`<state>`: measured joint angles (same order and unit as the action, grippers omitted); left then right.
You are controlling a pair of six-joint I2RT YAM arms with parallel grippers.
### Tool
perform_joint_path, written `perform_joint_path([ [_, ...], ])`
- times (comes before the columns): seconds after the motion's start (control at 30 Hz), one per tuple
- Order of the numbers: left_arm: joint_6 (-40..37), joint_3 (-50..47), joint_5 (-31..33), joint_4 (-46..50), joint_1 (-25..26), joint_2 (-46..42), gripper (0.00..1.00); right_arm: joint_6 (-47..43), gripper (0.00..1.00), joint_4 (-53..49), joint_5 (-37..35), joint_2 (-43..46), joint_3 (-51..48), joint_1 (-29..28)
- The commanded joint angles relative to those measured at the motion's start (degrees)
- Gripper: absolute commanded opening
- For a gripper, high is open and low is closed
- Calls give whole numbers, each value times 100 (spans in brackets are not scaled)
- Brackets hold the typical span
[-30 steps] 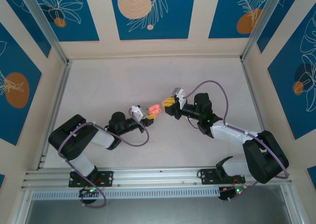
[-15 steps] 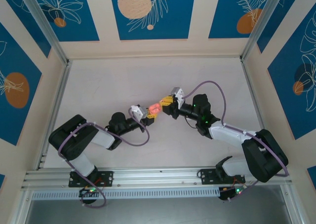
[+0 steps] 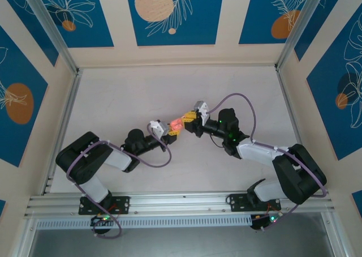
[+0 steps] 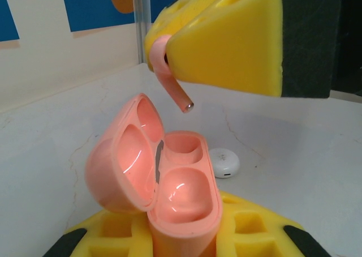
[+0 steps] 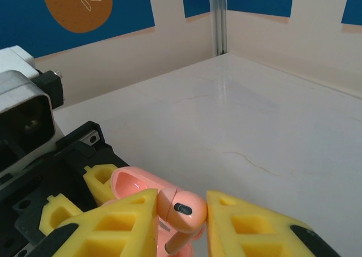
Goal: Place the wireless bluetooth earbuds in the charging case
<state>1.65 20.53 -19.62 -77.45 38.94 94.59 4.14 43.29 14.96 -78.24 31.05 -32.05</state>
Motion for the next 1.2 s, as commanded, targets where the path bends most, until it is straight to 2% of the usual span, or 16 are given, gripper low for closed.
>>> perform_joint_path([
  [0.0, 116, 100, 50, -315, 74, -156, 0, 60, 26, 280, -84, -96, -40, -47],
  [0.47, 186, 100, 69, -315, 88, -255, 0, 73, 26, 386, -150, -314, -16, -82],
  [0.93, 172, 73, 181, -315, 95, -371, 0, -157, 26, 24, -190, -368, 76, -284],
  [1.17, 145, 56, 204, -315, 96, -399, 0, -203, 32, -84, -127, -368, 142, -336],
])
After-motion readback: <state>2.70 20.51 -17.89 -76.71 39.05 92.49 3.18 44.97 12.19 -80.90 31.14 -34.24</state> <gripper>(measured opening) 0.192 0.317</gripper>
